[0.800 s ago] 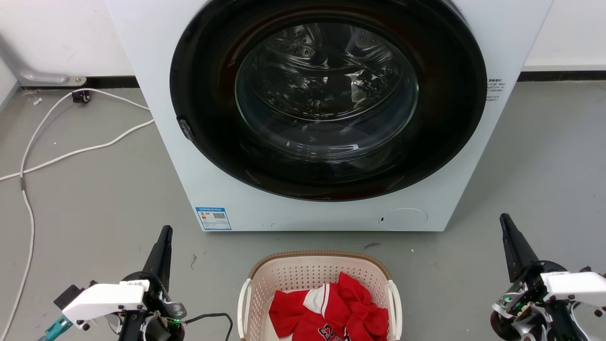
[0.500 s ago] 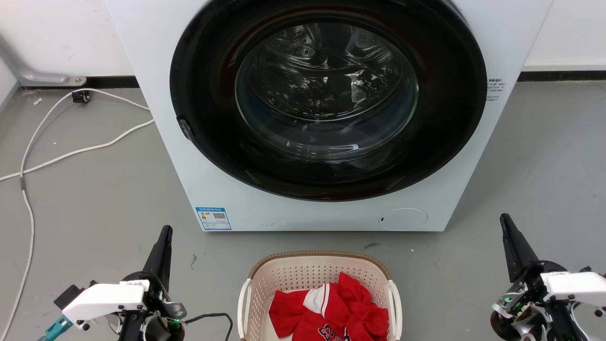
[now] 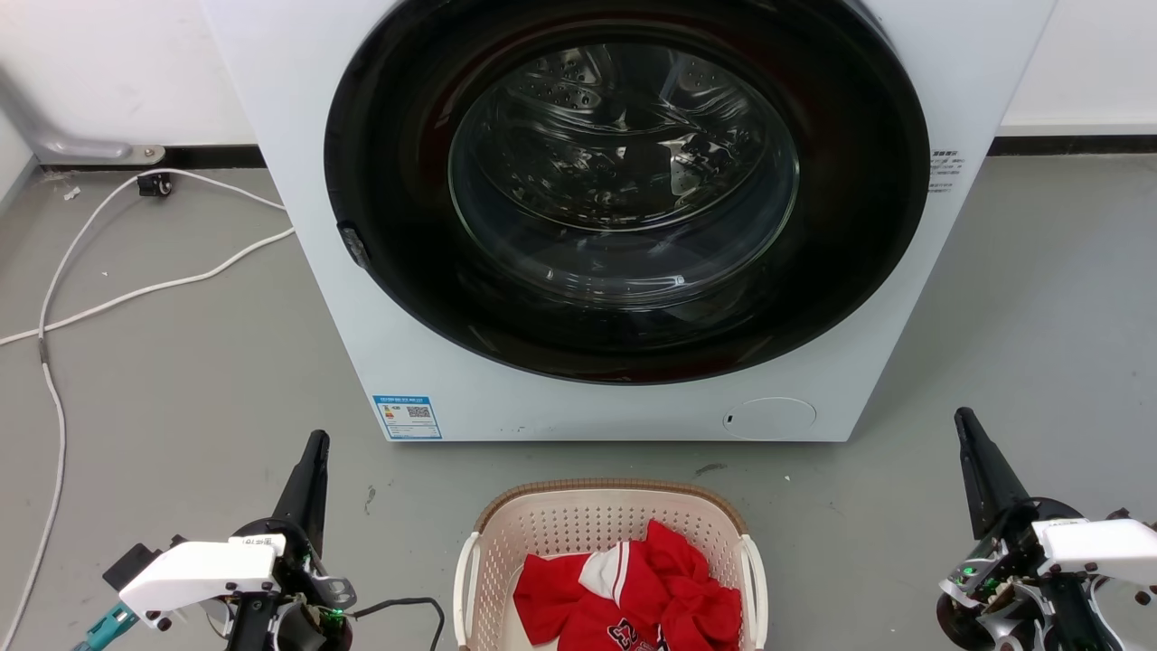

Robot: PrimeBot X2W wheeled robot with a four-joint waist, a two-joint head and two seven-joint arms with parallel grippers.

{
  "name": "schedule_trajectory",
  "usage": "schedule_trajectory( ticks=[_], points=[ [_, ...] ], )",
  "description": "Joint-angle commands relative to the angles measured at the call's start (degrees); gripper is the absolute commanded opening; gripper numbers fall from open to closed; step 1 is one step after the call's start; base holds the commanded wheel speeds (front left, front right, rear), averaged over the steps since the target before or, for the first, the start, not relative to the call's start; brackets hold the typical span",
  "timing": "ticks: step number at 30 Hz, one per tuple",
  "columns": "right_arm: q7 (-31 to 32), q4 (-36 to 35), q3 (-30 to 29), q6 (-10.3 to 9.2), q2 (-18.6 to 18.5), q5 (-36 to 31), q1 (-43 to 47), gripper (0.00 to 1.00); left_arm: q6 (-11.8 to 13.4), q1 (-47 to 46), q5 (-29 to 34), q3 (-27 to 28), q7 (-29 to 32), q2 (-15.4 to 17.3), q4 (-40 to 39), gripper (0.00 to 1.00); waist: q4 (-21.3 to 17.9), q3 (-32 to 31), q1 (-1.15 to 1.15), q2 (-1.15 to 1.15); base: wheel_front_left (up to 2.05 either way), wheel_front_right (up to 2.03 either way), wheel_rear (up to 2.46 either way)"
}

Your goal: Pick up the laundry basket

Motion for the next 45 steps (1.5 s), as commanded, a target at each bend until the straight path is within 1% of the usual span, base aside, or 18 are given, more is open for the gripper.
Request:
schedule_trajectory(
  ticks=[1, 12, 13, 18, 26, 32, 40, 43, 45],
  points=[
    [0.20, 0.05, -0.10, 0.00, 0.23, -0.16, -0.68, 0.00, -0.23, -0.52, 0.21, 0.22, 0.15, -0.03, 0.06, 0.00, 0.00, 0.00, 0.00, 0.00, 0.00, 0.00, 0.00],
    [0.28, 0.06, -0.17, 0.00, 0.27, -0.21, -0.69, 0.00, -0.23, -0.52, 0.15, 0.25, 0.19, -0.06, 0.06, 0.00, 0.00, 0.00, 0.00, 0.00, 0.00, 0.00, 0.00],
    [0.03, 0.00, -0.08, 0.00, 0.06, -0.07, -0.01, 1.00, 0.00, -0.01, 0.14, 0.04, 0.01, -0.02, 0.00, 1.00, 0.00, 0.00, 0.00, 0.00, 0.00, 0.00, 0.00],
    [-0.27, 1.74, 0.14, -0.01, 0.24, -0.22, 1.85, 1.00, 0.09, 1.80, 0.34, -0.28, -0.23, -0.34, 1.80, 1.00, 0.00, 0.01, 0.00, 0.00, 0.00, 0.00, 0.00],
    [-2.58, 0.13, 0.92, -0.01, 0.26, -2.18, 3.14, 1.00, 0.07, 2.99, 2.08, -0.89, -2.58, -0.31, 0.47, 1.00, -0.04, -0.05, 0.00, 0.00, 0.00, 0.00, 0.00],
    [-4.19, -0.34, 0.09, -0.01, 0.27, -5.33, 3.71, 1.00, 0.05, 3.65, 3.41, -0.34, -4.20, -0.29, 0.07, 1.00, -0.08, -0.07, 0.00, 0.00, 0.00, 0.00, 0.00],
    [-6.14, -1.75, -1.39, -0.01, 0.29, -13.01, 3.73, 1.00, 0.03, 3.90, 8.38, 2.30, -6.18, -0.27, 0.50, 1.00, -0.11, -0.07, 0.00, 0.00, 0.00, 0.00, 0.00],
    [-6.85, -2.95, -1.72, 0.00, 0.30, -17.77, 3.83, 1.00, 0.02, 3.87, 10.52, 3.11, -6.88, -0.25, 0.33, 1.00, -0.08, -0.07, 0.00, 0.00, 0.00, 0.00, 0.00],
    [-7.29, -4.41, -1.23, 0.00, 0.30, -22.28, 3.92, 1.00, 0.02, 3.81, 11.97, 3.87, -7.35, -0.25, -0.17, 1.00, -0.05, -0.05, 0.00, 0.00, 0.00, 0.00, 0.00]
  ],
)
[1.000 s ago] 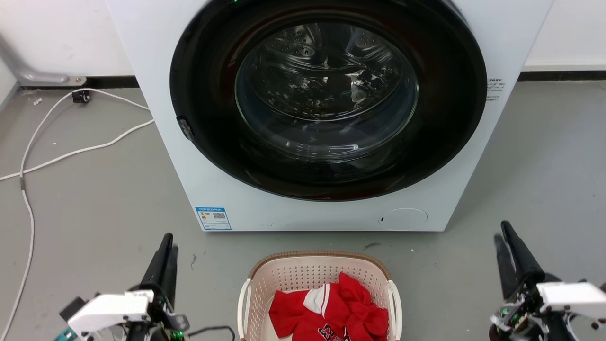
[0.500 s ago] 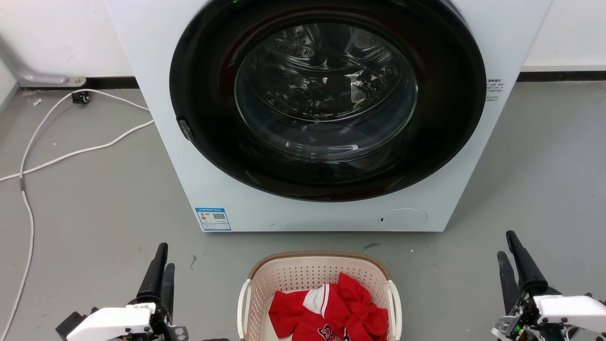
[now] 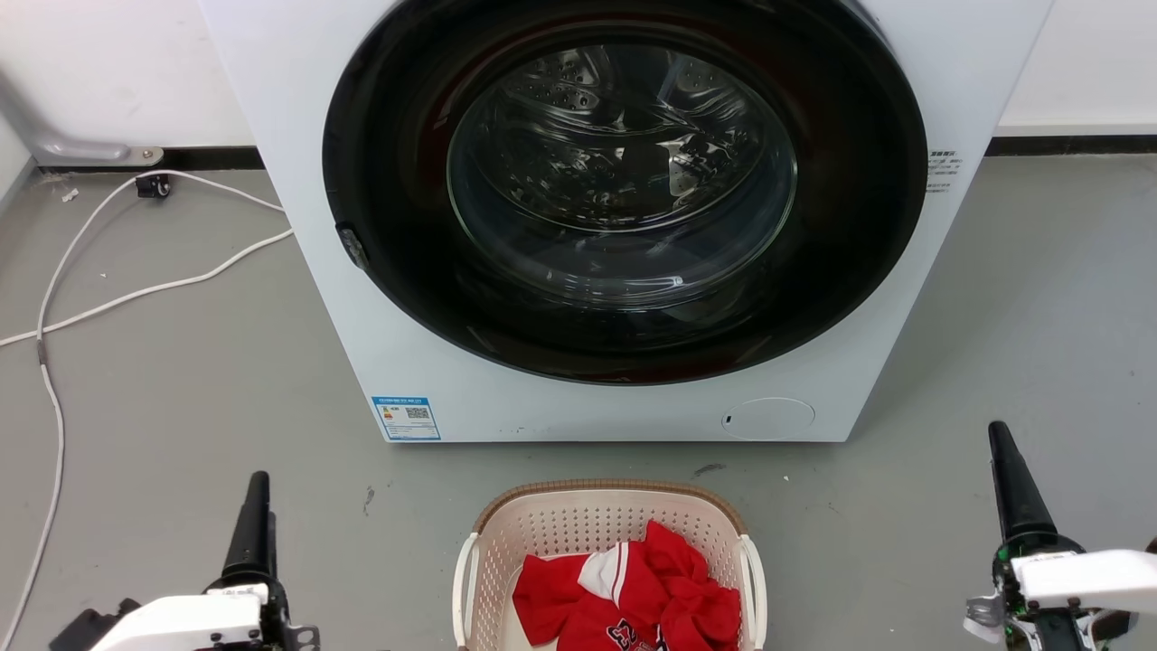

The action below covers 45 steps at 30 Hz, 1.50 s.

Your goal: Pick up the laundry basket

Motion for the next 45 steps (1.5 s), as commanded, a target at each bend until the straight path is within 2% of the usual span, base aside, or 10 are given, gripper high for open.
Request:
schedule_trajectory(
  ticks=[1, 9, 13, 22, 25, 36, 45],
  points=[
    [-0.54, -2.01, 0.34, 0.02, -0.16, -3.36, -0.51, 1.00, -0.08, -0.62, 1.42, 0.81, -0.55, 0.22, -1.38, 1.00, 0.03, 0.01, 0.00, 0.00, 0.00, 0.00, 0.00],
    [-2.25, -7.06, 0.32, 0.02, -0.15, -17.62, -0.47, 1.00, 1.28, -0.50, 11.18, 3.08, -2.26, 0.24, -6.47, 1.00, 0.10, 0.11, 0.00, 0.00, 0.00, 0.00, 0.00],
    [-3.04, -8.86, 1.47, 0.02, -0.14, -23.64, -0.14, 1.00, 2.09, 0.48, 18.14, 0.98, -3.07, 0.25, -11.06, 1.00, 0.07, 0.14, 0.00, 0.00, 0.00, 0.00, 0.00],
    [-4.72, -12.57, 3.57, 0.02, -0.12, -35.32, 0.59, 1.00, 7.43, 2.22, 32.47, -5.23, -4.80, 0.28, -17.84, 1.00, -0.13, 0.23, 0.00, 0.00, 0.00, 0.00, 0.00],
    [-5.23, -13.49, 4.06, 0.02, -0.12, -38.50, 0.92, 1.00, 8.21, 2.72, 36.10, -6.81, -5.31, 0.28, -18.99, 1.00, -0.22, 0.23, 0.00, 0.00, 0.00, 0.00, 0.00],
    [-7.05, -13.80, 6.23, 0.02, -0.10, -47.16, 2.62, 1.00, 4.66, 4.62, 46.62, -10.62, -7.15, 0.29, -19.31, 1.00, -0.51, 0.09, 0.00, 0.00, 0.00, 0.00, 0.00],
    [-8.26, -12.76, 5.77, 0.02, -0.08, -53.18, 3.43, 1.00, 6.74, 5.09, 55.20, -13.02, -8.36, 0.42, -18.44, 1.00, -0.60, 0.20, 0.00, 0.00, 0.00, 0.00, 0.00]
  ],
)
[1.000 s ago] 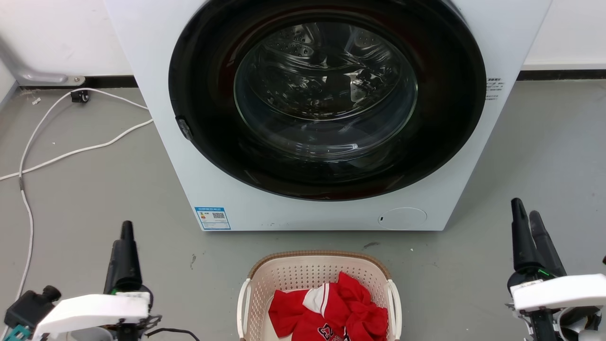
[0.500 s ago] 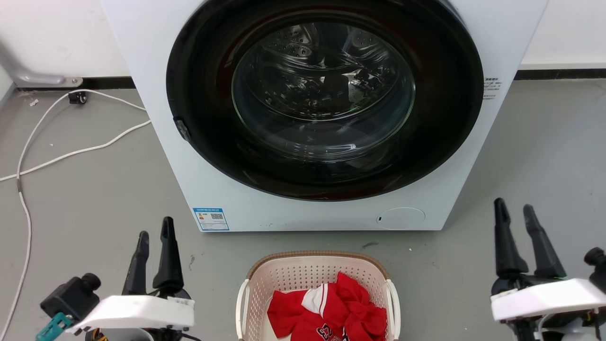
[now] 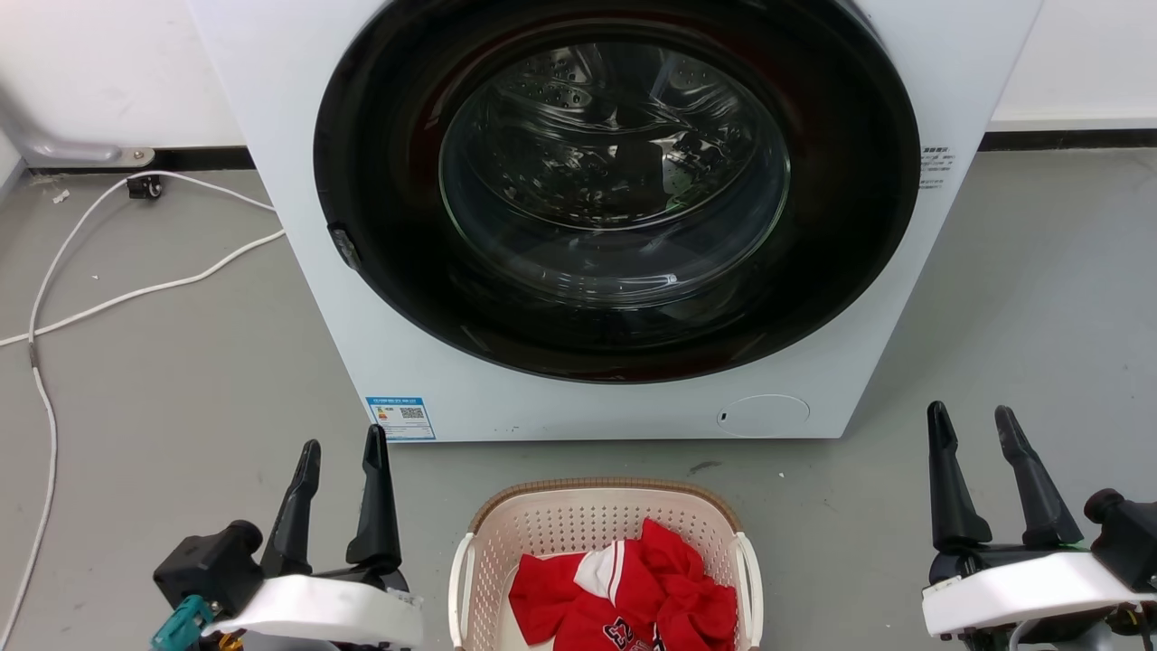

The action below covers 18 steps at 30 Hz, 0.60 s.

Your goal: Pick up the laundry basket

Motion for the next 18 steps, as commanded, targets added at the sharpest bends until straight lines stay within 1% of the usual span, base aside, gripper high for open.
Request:
schedule_trajectory(
  ticks=[1, 6, 11, 18],
  points=[
    [-0.58, -0.44, -0.10, 0.00, -0.11, -1.27, -0.03, 1.00, 0.38, 0.11, 1.41, -0.23, -0.33, 0.41, -0.90, 1.00, 0.01, 0.02, 0.00, 0.00, 0.00, 0.00, 0.00],
    [-1.21, -0.26, -0.41, 0.00, -0.10, -4.76, 0.31, 1.00, 2.30, 0.14, 5.23, -2.61, -1.10, 1.58, -1.95, 1.00, 0.04, 0.12, 0.00, 0.00, 0.00, 0.00, 0.00],
    [-1.94, -0.28, -0.35, 0.00, -0.09, -8.04, 0.65, 1.00, 3.30, 0.54, 7.85, -5.02, -1.78, 2.76, -1.46, 1.00, 0.09, 0.10, 0.00, 0.00, 0.00, 0.00, 0.00],
    [-2.80, -0.28, 0.09, 0.00, -0.08, -12.30, 1.32, 1.00, 3.72, 1.09, 10.61, -7.50, -2.69, 3.52, 0.30, 1.00, -0.04, 0.03, 0.00, 0.00, 0.00, 0.00, 0.00]
  ],
)
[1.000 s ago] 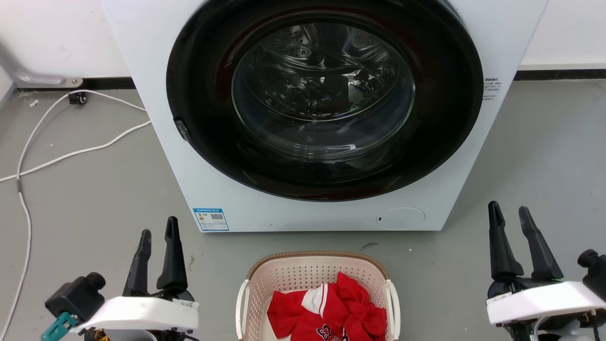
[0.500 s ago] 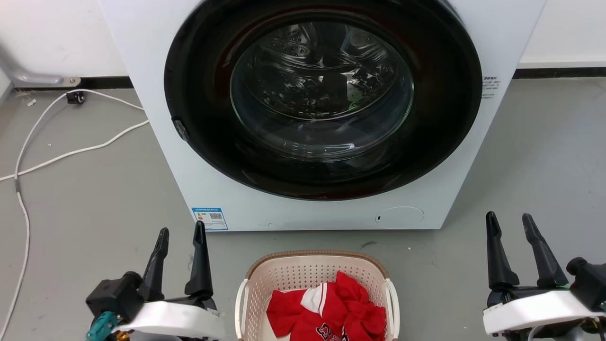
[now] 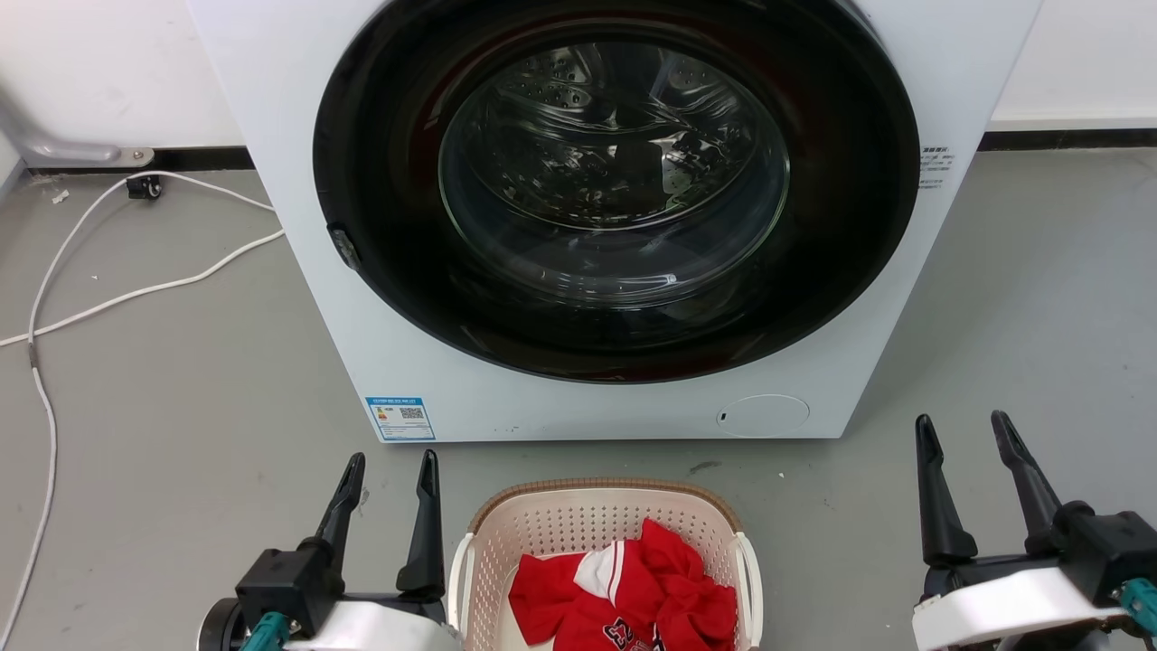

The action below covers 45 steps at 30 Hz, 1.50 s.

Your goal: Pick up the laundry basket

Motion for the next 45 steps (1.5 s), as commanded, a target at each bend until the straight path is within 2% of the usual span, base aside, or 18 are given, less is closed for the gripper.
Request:
schedule_trajectory(
  ticks=[1, 10, 20, 35, 45],
  points=[
    [-0.44, -0.38, 0.10, 0.00, -0.08, -1.20, 0.56, 1.00, 0.23, 0.22, 0.99, -0.21, -0.42, 0.21, -0.14, 1.00, -0.01, 0.00, 0.00, 0.00, 0.00, 0.00, 0.00],
    [-1.57, 0.37, 0.38, -0.01, -0.06, -4.64, 1.09, 1.00, -1.93, 1.15, 2.85, -0.24, -1.47, -0.63, 2.58, 1.00, 0.08, 0.12, 0.00, 0.00, 0.00, 0.00, 0.00],
    [-2.65, 0.64, 0.15, -0.01, -0.04, -7.28, 1.36, 1.00, -4.18, 1.64, 7.80, 1.26, -2.62, -1.94, 2.85, 1.00, 0.47, 0.34, 0.00, 0.00, 0.00, 0.00, 0.00],
    [-4.09, -0.52, 0.03, -0.01, -0.01, -11.83, 1.96, 1.00, -5.08, 2.68, 13.89, 2.62, -4.16, -2.93, 1.51, 1.00, 0.25, 0.34, 0.00, 0.00, 0.00, 0.00, 0.00],
    [-4.06, -0.16, 0.07, -0.01, -0.01, -10.53, 1.77, 1.00, -5.66, 3.32, 13.44, 3.63, -4.11, -3.16, 1.56, 1.00, 0.28, 0.29, 0.00, 0.00, 0.00, 0.00, 0.00]
  ],
)
